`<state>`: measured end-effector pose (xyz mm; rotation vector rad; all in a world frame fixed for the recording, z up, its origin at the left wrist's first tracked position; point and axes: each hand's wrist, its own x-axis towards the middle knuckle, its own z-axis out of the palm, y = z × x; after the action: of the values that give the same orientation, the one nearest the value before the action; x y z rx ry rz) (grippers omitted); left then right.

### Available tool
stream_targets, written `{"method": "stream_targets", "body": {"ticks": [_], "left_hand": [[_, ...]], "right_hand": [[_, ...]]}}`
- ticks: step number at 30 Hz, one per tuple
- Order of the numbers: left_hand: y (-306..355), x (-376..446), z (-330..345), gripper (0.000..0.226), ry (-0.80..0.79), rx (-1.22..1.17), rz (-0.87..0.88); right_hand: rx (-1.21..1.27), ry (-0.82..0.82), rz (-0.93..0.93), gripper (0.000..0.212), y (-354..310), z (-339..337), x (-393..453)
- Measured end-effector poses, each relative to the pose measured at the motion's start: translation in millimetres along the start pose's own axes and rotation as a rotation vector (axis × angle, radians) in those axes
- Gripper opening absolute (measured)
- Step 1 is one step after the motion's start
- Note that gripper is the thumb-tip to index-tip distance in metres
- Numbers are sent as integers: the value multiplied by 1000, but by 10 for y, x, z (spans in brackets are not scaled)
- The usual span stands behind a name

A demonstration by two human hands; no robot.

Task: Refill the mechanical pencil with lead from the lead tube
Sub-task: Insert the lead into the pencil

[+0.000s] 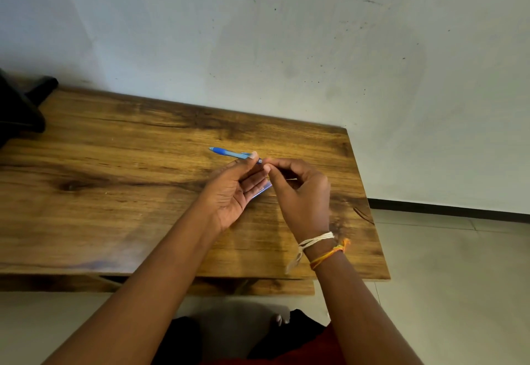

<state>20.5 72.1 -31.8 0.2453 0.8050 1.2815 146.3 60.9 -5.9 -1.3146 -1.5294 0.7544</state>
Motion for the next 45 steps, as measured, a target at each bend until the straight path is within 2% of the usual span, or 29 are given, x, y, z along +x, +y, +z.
{"method": "stream_targets", "body": {"ticks": [4, 10, 23, 26, 32, 39, 41, 45], "left_hand": [[-7, 2, -1, 9, 2, -1, 2], [-19, -12, 35, 14, -33, -7, -16], [-23, -18, 38, 4, -71, 11, -43], [-18, -21, 34, 13, -84, 5, -53], [-51, -34, 32, 5, -61, 0, -86], [-81, -54, 61, 6, -42, 57, -62], [-88, -57, 73, 8, -34, 75, -37], [-118, -59, 102, 24, -44, 128, -16]], "right_hand": [[39, -30, 33, 17, -11, 7, 3], [106, 71, 25, 16, -10, 8, 15], [50, 133, -23, 16, 17, 11, 26], [17, 143, -33, 14, 13, 6, 32], [-34, 102, -55, 14, 11, -34, 40], [-169, 27, -187, 24, 46, -135, 35], [-158, -9, -162, 28, 64, -181, 47], [-36, -58, 44, 26, 158, -398, 132]]}}
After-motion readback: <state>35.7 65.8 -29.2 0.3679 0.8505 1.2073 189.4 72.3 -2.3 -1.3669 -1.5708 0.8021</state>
